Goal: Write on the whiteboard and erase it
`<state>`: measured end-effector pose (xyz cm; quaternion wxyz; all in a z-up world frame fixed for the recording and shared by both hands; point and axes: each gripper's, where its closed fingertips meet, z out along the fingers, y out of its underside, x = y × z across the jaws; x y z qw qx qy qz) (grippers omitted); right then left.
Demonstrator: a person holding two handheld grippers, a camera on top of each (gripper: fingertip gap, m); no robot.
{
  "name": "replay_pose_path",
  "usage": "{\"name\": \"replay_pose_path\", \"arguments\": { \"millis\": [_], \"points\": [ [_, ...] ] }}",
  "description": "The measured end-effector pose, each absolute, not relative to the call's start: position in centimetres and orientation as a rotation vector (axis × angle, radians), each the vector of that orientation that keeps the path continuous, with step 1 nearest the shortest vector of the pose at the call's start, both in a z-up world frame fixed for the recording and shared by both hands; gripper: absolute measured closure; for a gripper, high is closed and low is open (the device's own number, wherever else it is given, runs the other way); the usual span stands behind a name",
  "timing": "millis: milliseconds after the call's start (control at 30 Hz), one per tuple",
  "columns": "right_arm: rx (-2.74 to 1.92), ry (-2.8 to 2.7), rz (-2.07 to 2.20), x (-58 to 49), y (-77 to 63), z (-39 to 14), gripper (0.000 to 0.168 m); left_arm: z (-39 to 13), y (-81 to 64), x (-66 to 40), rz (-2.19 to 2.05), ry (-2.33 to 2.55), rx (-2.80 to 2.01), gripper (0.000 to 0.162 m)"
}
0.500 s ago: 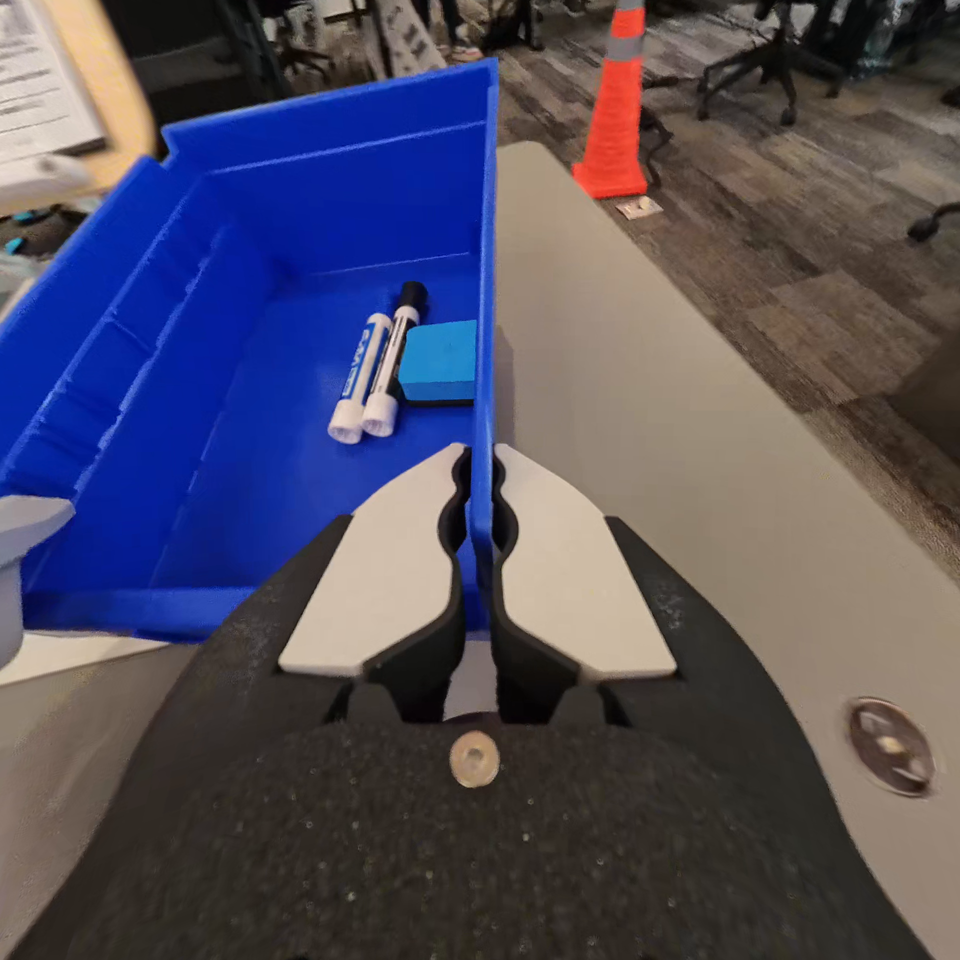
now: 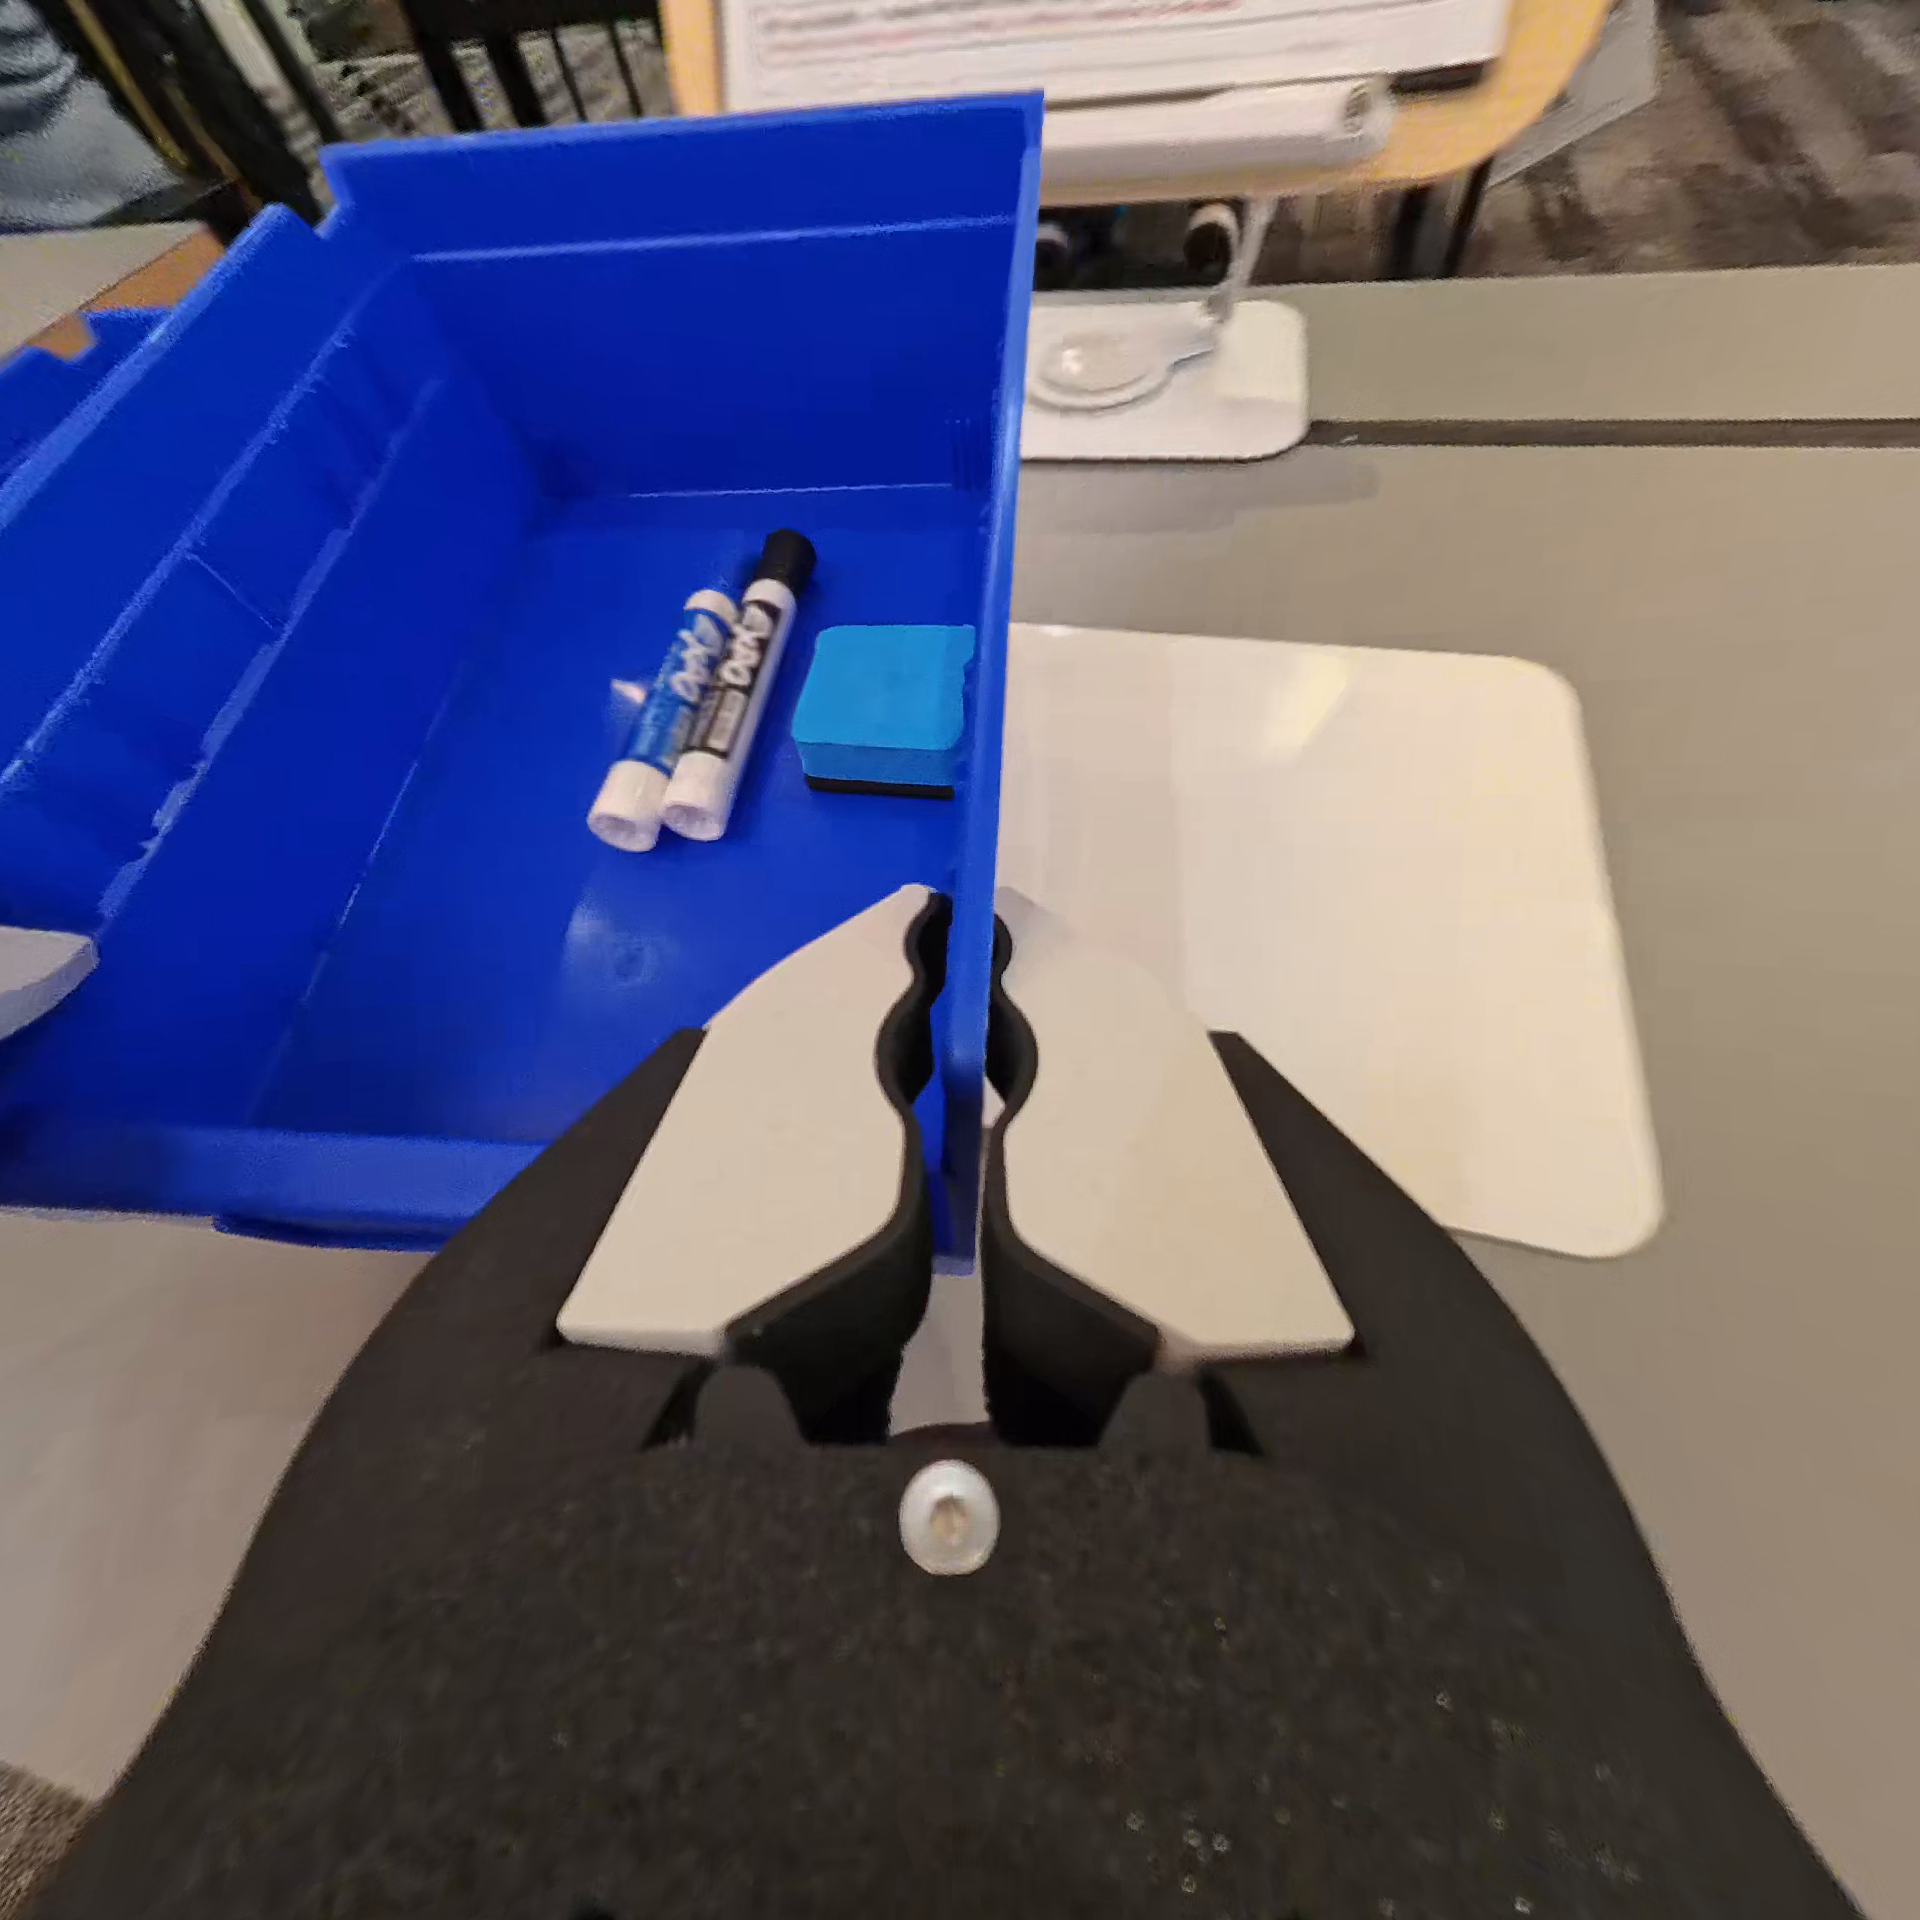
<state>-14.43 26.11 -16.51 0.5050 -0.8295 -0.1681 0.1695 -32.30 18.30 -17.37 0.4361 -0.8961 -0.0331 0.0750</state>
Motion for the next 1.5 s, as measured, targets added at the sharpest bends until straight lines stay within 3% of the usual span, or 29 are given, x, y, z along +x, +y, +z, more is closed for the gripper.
{"name": "replay_pose_path", "arguments": {
  "millis": [233,367,400,433,467,500,533,567,633,700,867,1067,1200,1233,1267,1367,1500],
  "points": [
    [-2.063,-0.519,0.411,-19.6,23.7,-20.7,0.164,-22.6,14.9,-36.6,0.151,-0.167,-2.315,0.158],
    [-2.026,-0.540,0.401,-20.0,23.4,-21.4,0.163,-22.9,14.8,-37.0,0.149,-0.163,-2.261,0.157],
    [-2.019,-0.546,0.422,-20.1,23.4,-21.4,0.161,-23.0,14.9,-36.8,0.127,-0.144,-2.257,0.151],
    [-2.008,-0.567,0.447,-20.2,23.4,-21.3,0.160,-23.1,14.9,-36.1,0.072,-0.109,-2.264,0.134],
    [-1.994,-0.595,0.459,-20.0,23.3,-21.0,0.158,-22.9,14.7,-35.6,0.019,-0.109,-2.271,0.112],
    [-1.968,-0.622,0.461,-19.7,23.3,-20.5,0.144,-22.2,14.2,-35.4,-0.022,-0.113,-2.251,0.088],
    [-1.917,-0.646,0.465,-19.2,23.3,-19.3,0.135,-21.0,13.7,-35.3,-0.049,-0.110,-2.207,0.076],
    [-1.847,-0.669,0.463,-18.5,23.3,-17.9,0.132,-19.5,13.0,-35.7,-0.063,-0.111,-2.146,0.074],
    [-1.696,-0.726,0.485,-17.6,23.0,-14.6,0.131,-16.0,12.2,-37.6,-0.112,-0.126,-2.010,0.079],
    [-1.586,-0.814,0.540,-17.6,22.4,-12.1,0.131,-14.2,12.1,-41.4,-0.102,-0.147,-1.990,0.095],
    [-1.574,-0.973,0.742,-19.8,19.8,-10.8,0.125,-16.2,14.8,-56.7,0.203,-0.305,-2.135,0.080],
    [-1.595,-1.128,0.898,-24.1,15.4,-13.2,0.126,-19.4,18.7,-65.6,0.322,-0.352,-2.216,0.084],
    [-1.586,-1.235,0.906,-26.7,12.9,-14.5,0.125,-22.2,20.1,-66.6,0.296,-0.316,-2.287,0.110],
    [-1.577,-1.258,0.908,-27.3,12.2,-14.7,0.125,-22.2,20.6,-66.2,0.245,-0.301,-2.259,0.121],
    [-1.567,-1.282,0.913,-27.9,11.5,-14.9,0.125,-22.2,20.9,-65.7,0.198,-0.289,-2.234,0.144],
    [-1.571,-1.341,0.910,-29.7,9.8,-15.7,0.125,-22.2,20.5,-64.5,0.088,-0.311,-2.227,0.157],
    [-1.630,-1.356,0.945,-32.1,7.4,-16.7,0.122,-22.3,16.8,-63.5,0.148,-0.398,-2.227,0.156]
  ]
}}
